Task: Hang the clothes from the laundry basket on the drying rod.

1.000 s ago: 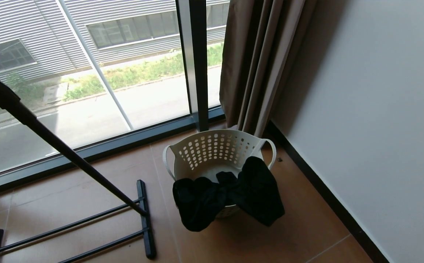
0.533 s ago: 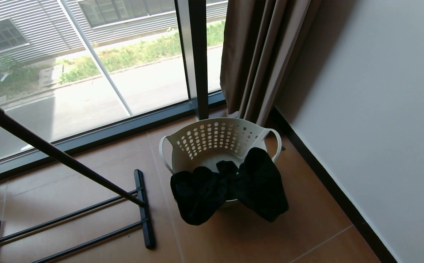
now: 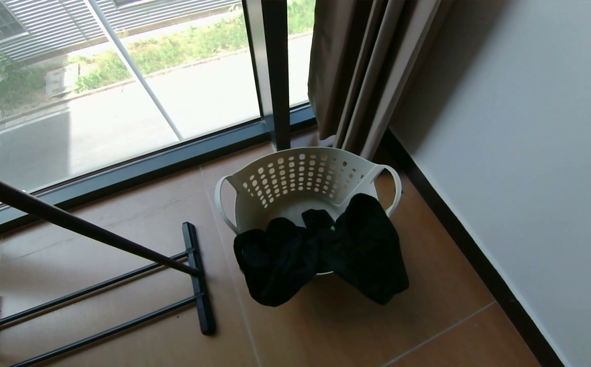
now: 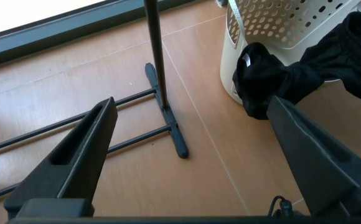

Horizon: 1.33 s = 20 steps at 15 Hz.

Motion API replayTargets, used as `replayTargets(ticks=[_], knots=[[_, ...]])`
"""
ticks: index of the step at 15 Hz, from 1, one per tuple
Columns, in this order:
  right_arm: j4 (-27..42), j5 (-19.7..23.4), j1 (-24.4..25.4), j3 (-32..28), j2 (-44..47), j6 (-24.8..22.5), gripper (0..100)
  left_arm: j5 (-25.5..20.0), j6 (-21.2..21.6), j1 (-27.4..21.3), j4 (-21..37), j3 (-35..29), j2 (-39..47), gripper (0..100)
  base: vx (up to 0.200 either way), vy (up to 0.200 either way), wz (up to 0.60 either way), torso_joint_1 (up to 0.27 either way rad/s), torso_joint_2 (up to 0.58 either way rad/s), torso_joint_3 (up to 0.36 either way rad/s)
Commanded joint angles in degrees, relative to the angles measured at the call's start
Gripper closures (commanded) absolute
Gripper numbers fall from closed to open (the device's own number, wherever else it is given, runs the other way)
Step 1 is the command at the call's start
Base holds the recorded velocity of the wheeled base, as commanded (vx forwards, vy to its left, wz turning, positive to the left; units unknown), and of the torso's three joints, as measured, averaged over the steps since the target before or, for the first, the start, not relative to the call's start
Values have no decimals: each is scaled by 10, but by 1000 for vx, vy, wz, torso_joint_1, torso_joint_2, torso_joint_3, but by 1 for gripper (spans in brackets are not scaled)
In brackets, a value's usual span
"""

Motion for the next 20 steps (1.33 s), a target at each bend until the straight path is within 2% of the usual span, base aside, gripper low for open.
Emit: replayTargets(ticks=[1,3,4,5,6,9,10,11,12,14,15,16,18,20], knots=[[-6,17,35,-20,111,-1,0,0,1,0,0,0,-1,0,0,0,0,0,0,0],[-33,18,86,-59,225,1,0,0,0,0,0,0,-1,0,0,0,0,0,0,0],[-64,20,120,-91,309,1,0,0,1,0,0,0,-1,0,0,0,0,0,0,0],[-74,20,134,-105,348,-1,0,0,0,0,0,0,-1,0,0,0,0,0,0,0],[-98,23,172,-150,460,-22,0,0,0,0,0,0,-1,0,0,0,0,0,0,0],[-196,24,183,-218,668,-144,0,0,0,0,0,0,-1,0,0,0,0,0,0,0],[-225,23,185,-232,707,-169,0,0,0,0,0,0,-1,0,0,0,0,0,0,0],[-288,22,197,-277,797,-216,0,0,0,0,0,0,-1,0,0,0,0,0,0,0],[-312,22,207,-304,838,-243,0,0,0,0,0,0,-1,0,0,0,0,0,0,0],[-315,22,226,-384,913,-339,0,0,1,0,0,0,-1,0,0,0,0,0,0,0],[-315,20,230,-401,929,-361,0,0,1,0,0,0,-1,0,0,0,0,0,0,0],[-315,19,233,-442,971,-410,0,0,1,0,0,0,-1,0,0,0,0,0,0,0],[-315,18,232,-485,1021,-466,0,0,1,0,0,0,-1,0,0,0,0,0,0,0],[-316,11,223,-491,1044,-492,0,0,0,0,0,0,-1,0,0,0,0,0,0,0]])
